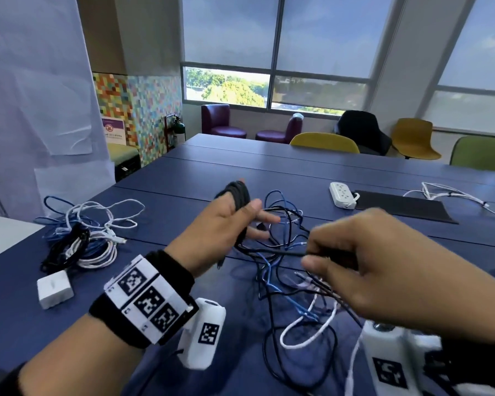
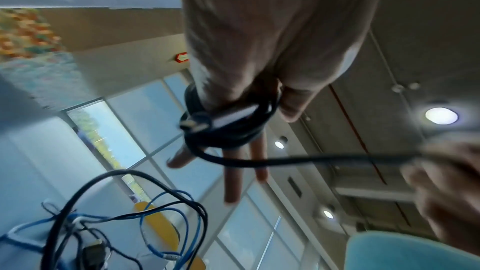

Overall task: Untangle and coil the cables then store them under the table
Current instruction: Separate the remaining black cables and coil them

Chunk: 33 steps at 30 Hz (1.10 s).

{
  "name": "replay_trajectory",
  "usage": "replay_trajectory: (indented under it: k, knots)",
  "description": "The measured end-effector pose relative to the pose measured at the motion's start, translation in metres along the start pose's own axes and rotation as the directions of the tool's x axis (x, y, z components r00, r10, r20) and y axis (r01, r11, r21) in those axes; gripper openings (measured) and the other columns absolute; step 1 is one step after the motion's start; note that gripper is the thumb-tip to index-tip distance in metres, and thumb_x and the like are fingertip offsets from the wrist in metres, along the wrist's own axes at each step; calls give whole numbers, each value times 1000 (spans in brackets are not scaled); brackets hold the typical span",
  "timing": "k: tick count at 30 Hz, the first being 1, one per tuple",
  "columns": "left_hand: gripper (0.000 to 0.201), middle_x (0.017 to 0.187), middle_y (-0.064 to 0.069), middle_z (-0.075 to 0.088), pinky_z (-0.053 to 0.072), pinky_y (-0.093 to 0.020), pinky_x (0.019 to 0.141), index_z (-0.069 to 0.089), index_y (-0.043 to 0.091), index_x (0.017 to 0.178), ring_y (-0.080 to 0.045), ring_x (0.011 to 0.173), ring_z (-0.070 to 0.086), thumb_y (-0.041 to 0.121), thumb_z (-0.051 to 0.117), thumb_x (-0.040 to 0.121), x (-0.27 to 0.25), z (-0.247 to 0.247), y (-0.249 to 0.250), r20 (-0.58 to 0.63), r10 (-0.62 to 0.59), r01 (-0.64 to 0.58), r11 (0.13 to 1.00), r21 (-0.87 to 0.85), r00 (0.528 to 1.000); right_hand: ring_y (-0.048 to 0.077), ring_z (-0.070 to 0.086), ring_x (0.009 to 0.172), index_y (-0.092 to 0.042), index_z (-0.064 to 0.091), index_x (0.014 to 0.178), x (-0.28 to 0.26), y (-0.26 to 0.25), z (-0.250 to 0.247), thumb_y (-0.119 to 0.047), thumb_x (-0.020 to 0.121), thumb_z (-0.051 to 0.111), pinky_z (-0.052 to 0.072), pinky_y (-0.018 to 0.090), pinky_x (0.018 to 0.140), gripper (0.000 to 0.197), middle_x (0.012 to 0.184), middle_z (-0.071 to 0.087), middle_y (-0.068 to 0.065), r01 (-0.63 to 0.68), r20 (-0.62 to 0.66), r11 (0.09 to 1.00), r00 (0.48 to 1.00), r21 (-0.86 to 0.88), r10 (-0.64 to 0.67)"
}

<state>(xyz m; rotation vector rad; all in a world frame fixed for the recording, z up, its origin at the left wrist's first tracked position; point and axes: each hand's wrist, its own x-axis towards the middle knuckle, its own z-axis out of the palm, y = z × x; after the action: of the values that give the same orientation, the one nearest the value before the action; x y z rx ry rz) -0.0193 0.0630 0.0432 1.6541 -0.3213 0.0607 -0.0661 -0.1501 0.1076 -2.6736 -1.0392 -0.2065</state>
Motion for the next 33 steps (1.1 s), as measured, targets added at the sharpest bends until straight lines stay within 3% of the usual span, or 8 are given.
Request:
replay_trajectory:
  k: [5, 8, 10, 16, 19, 23, 29, 33]
  knots:
    - [71, 60, -12, 66, 54, -35, 63, 45, -13, 119, -27, 49, 61, 51, 47, 89, -19, 17, 12, 390, -74, 80, 997, 2, 918, 12, 42, 45, -22, 68, 68, 24, 15, -21, -41, 81, 68, 30, 18, 44, 23, 49, 51, -6, 136, -332, 984, 939, 118, -91]
    - [50, 44, -3, 52, 46, -59, 98, 49, 6, 138, -12, 35, 39, 30, 53, 94, -25, 20, 15, 477, 4, 150, 947, -284, 879, 15, 41, 46, -23, 69, 74, 42, 38, -10, -42, 86, 68, 35, 31, 46, 23, 51, 51, 1, 154, -471, 973, 881, 172, -56]
    - [46, 40, 0, 46, 39, -67, 101, 48, 7, 140, -10, 35, 32, 20, 47, 96, -25, 18, 18, 486, 95, 191, 841, -506, 869, 14, 48, 53, -23, 67, 81, 49, 49, 7, -42, 93, 58, 42, 35, 51, 25, 58, 56, 0, 153, -467, 974, 882, 167, -59]
    - [48, 51, 5, 54, 44, -67, 95, 45, 0, 139, -3, 32, 36, 21, 39, 97, -19, 16, 29, 239, 143, 112, 586, -802, 961, 24, 55, 66, -20, 54, 102, 46, 60, 53, -32, 100, 42, 48, 46, 62, 17, 73, 60, -4, 71, -280, 994, 959, 79, -46]
    - [41, 80, 7, 73, 46, -64, 95, 52, 3, 127, -1, 35, 43, 25, 44, 93, -7, 11, 31, 106, 107, 38, 505, -862, 989, 33, 60, 77, -23, 48, 115, 43, 56, 59, -33, 101, 36, 46, 44, 64, 21, 80, 61, 0, 16, -157, 996, 987, -86, -30]
    - [40, 106, 5, 73, 51, -62, 87, 46, 3, 133, -8, 53, 65, 24, 40, 99, 13, -4, 36, -72, 108, -110, 403, -908, 991, 33, 63, 72, -21, 47, 101, 40, 49, 65, -37, 103, 35, 35, 36, 55, 20, 82, 66, 1, 40, -96, 955, 993, -293, -71]
    - [9, 118, -5, 70, 54, -47, 87, 42, 18, 110, -37, 92, 71, 19, 34, 105, 29, 3, 32, -218, 195, -280, 827, -488, 956, 25, 53, 46, -24, 32, 77, 42, 31, 50, -34, 95, 35, 24, 29, 44, 21, 60, 55, -5, 103, -154, 916, 973, -389, -175]
    - [21, 102, -7, 73, 54, -23, 79, 49, 21, 121, -19, 93, 71, 12, 40, 104, 30, 18, 26, -148, 362, -370, 929, -31, 920, 29, 58, 72, -20, 45, 86, 52, 26, 40, -35, 99, 38, 43, 39, 60, 21, 80, 63, 2, 108, -87, 962, 987, -250, -134]
